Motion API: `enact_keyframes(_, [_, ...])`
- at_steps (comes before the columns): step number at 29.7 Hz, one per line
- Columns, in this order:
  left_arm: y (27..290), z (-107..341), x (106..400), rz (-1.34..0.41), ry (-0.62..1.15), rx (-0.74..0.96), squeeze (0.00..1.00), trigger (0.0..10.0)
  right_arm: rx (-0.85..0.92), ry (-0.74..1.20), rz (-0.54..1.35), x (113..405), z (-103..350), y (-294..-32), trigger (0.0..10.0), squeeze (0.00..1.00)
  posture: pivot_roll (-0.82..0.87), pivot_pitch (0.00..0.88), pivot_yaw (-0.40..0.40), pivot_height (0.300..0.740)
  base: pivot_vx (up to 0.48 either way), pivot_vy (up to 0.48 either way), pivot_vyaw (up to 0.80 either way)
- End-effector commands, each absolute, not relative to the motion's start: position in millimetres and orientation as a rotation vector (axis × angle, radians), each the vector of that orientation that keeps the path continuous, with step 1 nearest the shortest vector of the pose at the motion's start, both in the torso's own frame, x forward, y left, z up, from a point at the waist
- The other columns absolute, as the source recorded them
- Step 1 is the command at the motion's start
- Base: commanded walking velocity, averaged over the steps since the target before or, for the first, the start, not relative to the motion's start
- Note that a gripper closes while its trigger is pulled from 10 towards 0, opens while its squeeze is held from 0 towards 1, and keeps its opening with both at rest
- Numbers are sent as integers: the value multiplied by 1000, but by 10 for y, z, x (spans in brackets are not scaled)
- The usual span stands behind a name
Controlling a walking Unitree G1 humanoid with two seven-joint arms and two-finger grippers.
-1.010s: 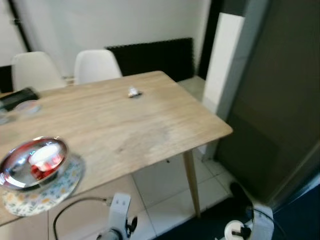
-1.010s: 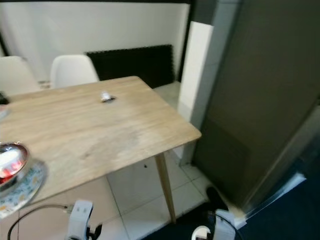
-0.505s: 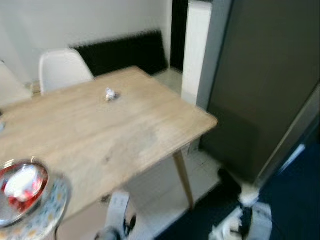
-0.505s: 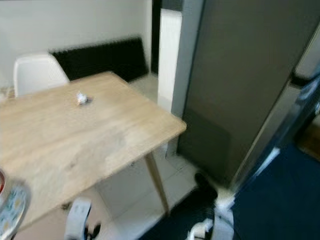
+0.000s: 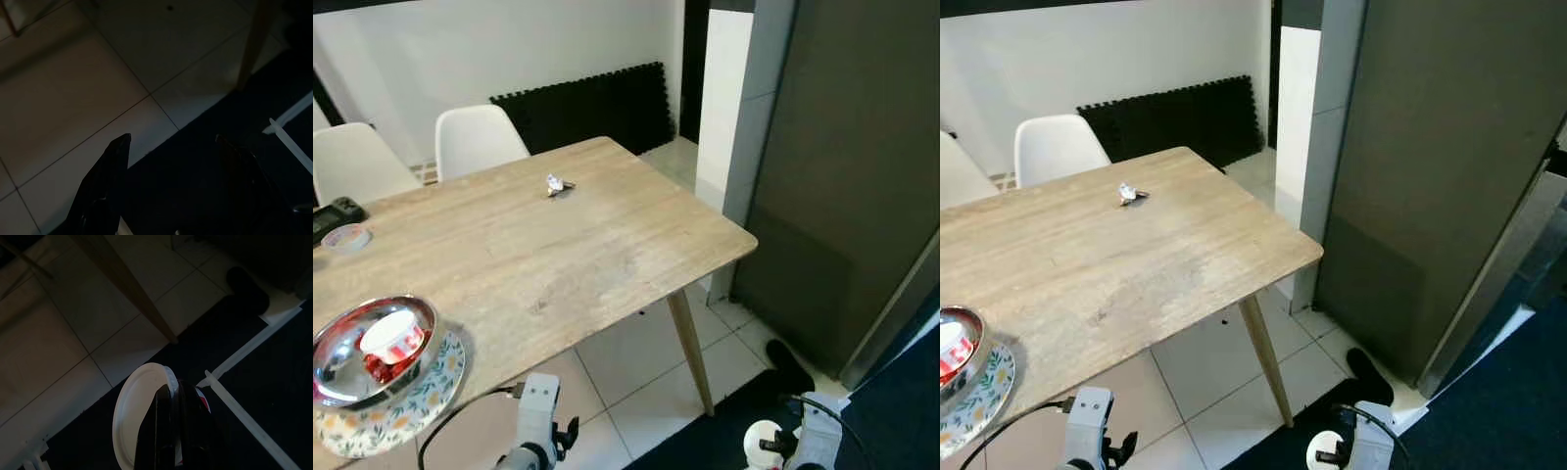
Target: Restocking fridge
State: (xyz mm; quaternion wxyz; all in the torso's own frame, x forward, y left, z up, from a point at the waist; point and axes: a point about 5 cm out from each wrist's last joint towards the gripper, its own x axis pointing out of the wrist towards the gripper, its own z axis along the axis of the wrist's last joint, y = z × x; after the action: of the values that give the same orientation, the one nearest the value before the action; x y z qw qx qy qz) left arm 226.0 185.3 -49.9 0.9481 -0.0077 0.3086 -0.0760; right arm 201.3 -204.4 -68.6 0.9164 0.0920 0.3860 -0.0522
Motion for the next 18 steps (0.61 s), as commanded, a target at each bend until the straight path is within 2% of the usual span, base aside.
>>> enact_keyframes(1, [1849, -463, 2312, -150, 610, -14, 0, 10000, 182, 785, -111, 2047, -664, -2073, 10000, 0, -24, 0, 34, 740, 0, -480, 0])
enact_keyframes(18, [1759, -449, 2351, -171, 602, -33, 0, 10000, 164, 777, -96, 2100, -624, -2121, 10000, 0, -63, 0, 29, 740, 0, -480, 0])
